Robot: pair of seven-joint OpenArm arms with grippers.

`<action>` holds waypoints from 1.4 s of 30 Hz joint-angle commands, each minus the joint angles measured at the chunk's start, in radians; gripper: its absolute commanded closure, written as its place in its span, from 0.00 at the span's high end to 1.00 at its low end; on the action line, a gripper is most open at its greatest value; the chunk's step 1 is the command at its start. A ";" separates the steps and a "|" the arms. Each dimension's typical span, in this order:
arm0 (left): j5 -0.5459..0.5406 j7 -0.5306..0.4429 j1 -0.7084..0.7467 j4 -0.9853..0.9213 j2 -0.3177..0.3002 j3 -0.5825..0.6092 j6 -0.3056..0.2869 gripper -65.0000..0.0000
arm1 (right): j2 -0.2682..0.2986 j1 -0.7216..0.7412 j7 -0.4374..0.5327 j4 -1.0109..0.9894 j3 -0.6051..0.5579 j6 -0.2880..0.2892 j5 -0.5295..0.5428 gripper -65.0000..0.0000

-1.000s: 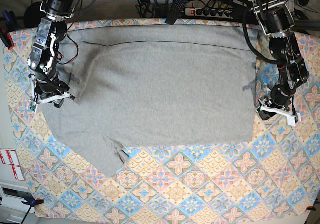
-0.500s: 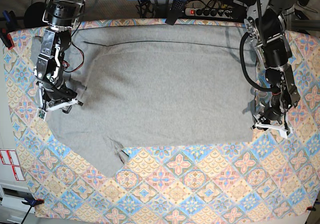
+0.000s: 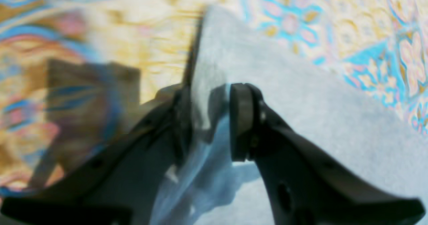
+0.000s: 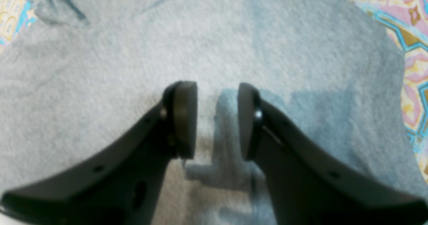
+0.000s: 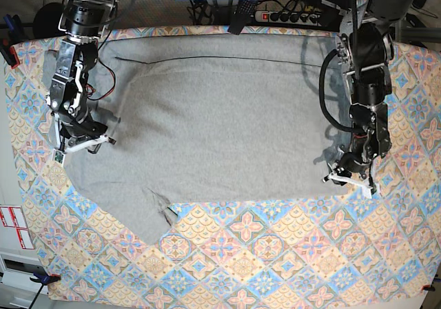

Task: Fold the T-shirt properly
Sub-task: 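Reach both grippers to the shirt's mid-body side edges and grasp, then lift the mid-body edges and fold them over toward the collar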

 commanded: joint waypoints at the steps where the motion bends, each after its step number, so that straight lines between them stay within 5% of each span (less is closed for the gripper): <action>1: -0.005 0.046 0.003 0.008 0.006 0.011 -0.009 0.29 | 0.012 0.017 0.017 0.021 0.003 0.003 0.003 0.31; 4: -0.007 0.046 0.017 0.018 0.007 0.040 -0.015 0.25 | 0.011 0.017 0.014 0.021 0.003 0.003 0.003 0.31; 7: -0.007 0.041 0.030 0.020 0.007 0.057 -0.015 0.00 | 0.012 0.020 0.016 0.016 0.008 0.003 0.003 0.31; 12: -0.007 0.041 0.041 0.022 0.000 0.058 -0.016 0.00 | 0.015 0.095 0.013 -0.010 0.011 0.003 0.000 0.32; 23: -0.007 0.092 0.296 0.442 -0.028 0.058 -0.016 0.00 | 0.176 0.290 0.022 -0.369 0.002 0.003 -0.001 0.32; 28: -0.007 0.093 0.390 0.565 -0.028 0.058 -0.016 0.00 | 0.213 0.388 0.023 -0.533 -0.006 0.003 -0.001 0.48; 42: -0.008 0.093 0.623 0.861 -0.030 0.037 -0.016 0.00 | 0.304 0.474 0.323 -0.808 -0.406 0.003 -0.001 0.54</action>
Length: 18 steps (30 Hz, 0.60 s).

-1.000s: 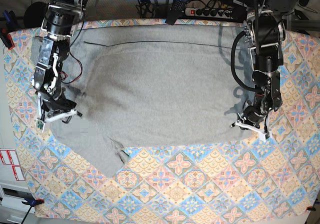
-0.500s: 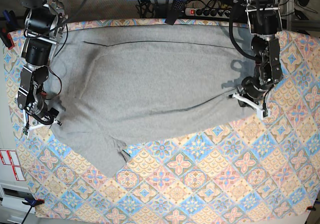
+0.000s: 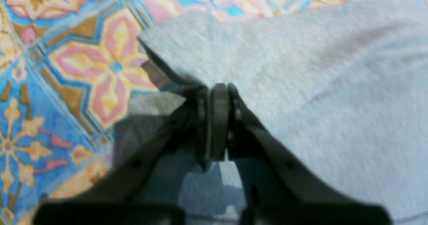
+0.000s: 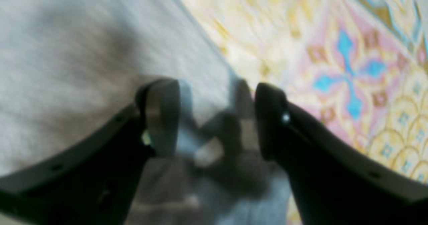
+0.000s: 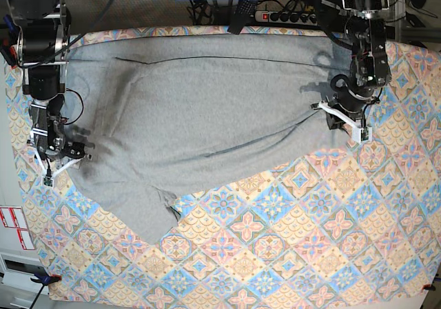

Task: Fold the T-shirt properly
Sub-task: 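Lift the mid-body edges and fold them over toward the collar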

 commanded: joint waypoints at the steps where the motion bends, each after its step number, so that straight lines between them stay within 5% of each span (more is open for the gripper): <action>1: -0.006 -0.018 0.009 0.042 -0.014 -0.026 0.001 0.00 | 0.012 0.047 0.038 -0.003 -0.014 0.000 -0.001 0.54; 14: -0.004 -0.018 0.098 0.165 -0.011 -0.064 0.001 0.00 | 0.011 0.049 0.182 -0.107 -0.120 0.009 0.000 0.54; 18: -0.004 -0.018 0.094 0.165 -0.006 -0.064 0.001 0.00 | 0.009 0.042 0.176 -0.107 -0.120 0.194 0.002 0.53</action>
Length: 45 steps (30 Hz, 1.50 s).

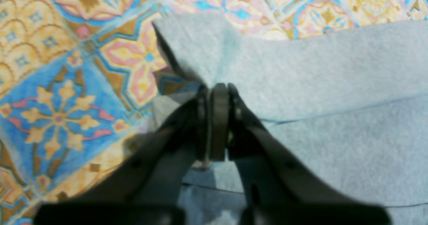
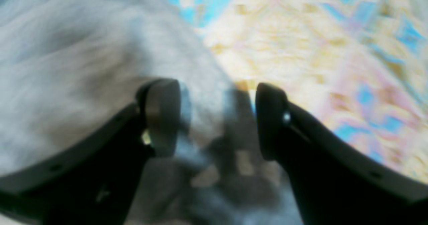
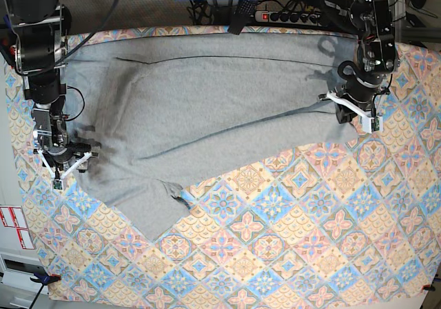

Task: Fold the T-shirt properly
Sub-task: 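Lift the mid-body edges and fold them over toward the collar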

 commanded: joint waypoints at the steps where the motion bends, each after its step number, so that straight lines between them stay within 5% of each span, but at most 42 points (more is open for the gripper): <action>1: -0.004 -0.020 -0.009 0.017 -0.012 -0.004 0.000 0.00 | 0.003 0.000 -0.017 0.003 -0.001 0.068 -0.005 0.51; 5: -0.004 -0.020 -0.012 0.015 -0.012 -0.004 0.000 0.00 | 0.005 -0.026 -0.010 0.003 0.002 0.227 -0.003 0.31; 14: -0.004 -0.020 -0.012 0.015 -0.010 -0.004 0.003 0.00 | 0.005 -0.077 -0.017 0.016 0.246 0.413 -0.005 0.00; 26: -0.006 -0.028 -0.012 0.022 -0.010 -0.005 0.003 0.00 | 0.038 -0.238 -0.023 0.327 0.472 0.419 -0.009 0.00; 35: -0.006 -0.026 0.037 0.117 -0.012 -0.007 0.003 0.00 | 0.044 -0.364 -0.115 0.563 0.573 0.419 -0.009 0.00; 45: -0.008 -0.021 0.140 0.221 -0.015 -0.088 0.000 0.00 | 0.041 -0.494 -0.136 0.642 0.653 0.419 -0.008 0.00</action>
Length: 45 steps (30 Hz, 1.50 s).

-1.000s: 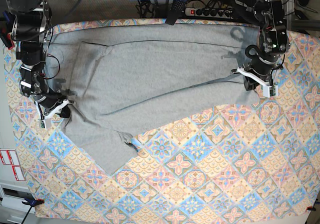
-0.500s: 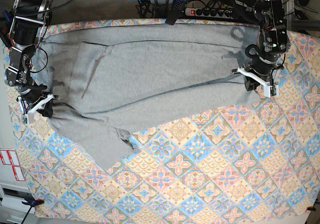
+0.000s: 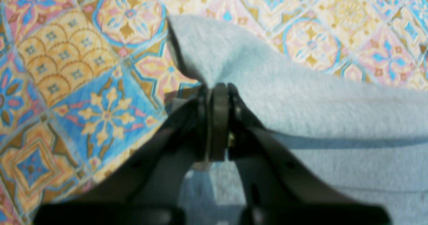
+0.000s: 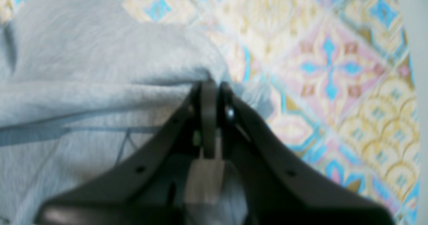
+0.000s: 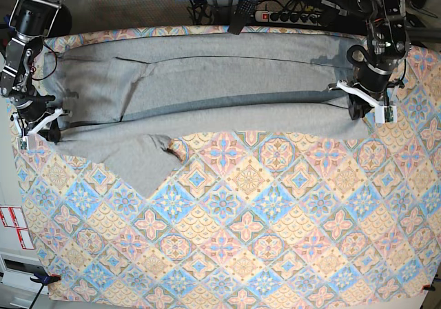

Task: Fold the T-shirt properly
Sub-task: 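Lift the mid-body edges and fold them over toward the collar, then grasp the hanging sleeve with the right gripper and lift it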

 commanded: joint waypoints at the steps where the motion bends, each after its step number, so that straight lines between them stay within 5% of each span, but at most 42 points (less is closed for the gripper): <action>1: -0.007 -0.018 0.008 0.022 -0.017 -0.010 0.002 0.00 | 0.026 0.003 0.026 0.019 0.017 0.000 0.015 0.00; 12: 0.001 -0.015 0.075 -0.021 -0.046 -0.015 0.002 0.00 | 0.026 -0.058 0.027 0.025 0.037 0.000 0.017 0.00; 20: 0.007 0.036 0.012 -0.242 -0.046 0.039 0.002 0.00 | 0.026 -0.080 0.026 0.025 0.027 0.000 0.013 0.00; 24: 0.008 0.038 -0.017 -0.291 -0.043 0.069 0.010 0.14 | 0.026 -0.081 0.021 0.026 0.015 0.000 0.012 0.01; 28: 0.005 0.038 -0.017 -0.293 -0.044 0.111 0.010 0.32 | 0.026 -0.081 -0.024 0.042 0.024 0.000 0.012 0.12; 40: -0.004 0.036 -0.017 -0.293 -0.040 0.074 0.010 0.33 | 0.026 -0.076 -0.028 0.215 0.101 0.000 0.012 0.24; 45: -0.007 0.033 -0.018 -0.291 -0.030 0.060 0.010 0.33 | 0.024 -0.064 -0.030 0.253 -0.014 0.000 0.012 0.24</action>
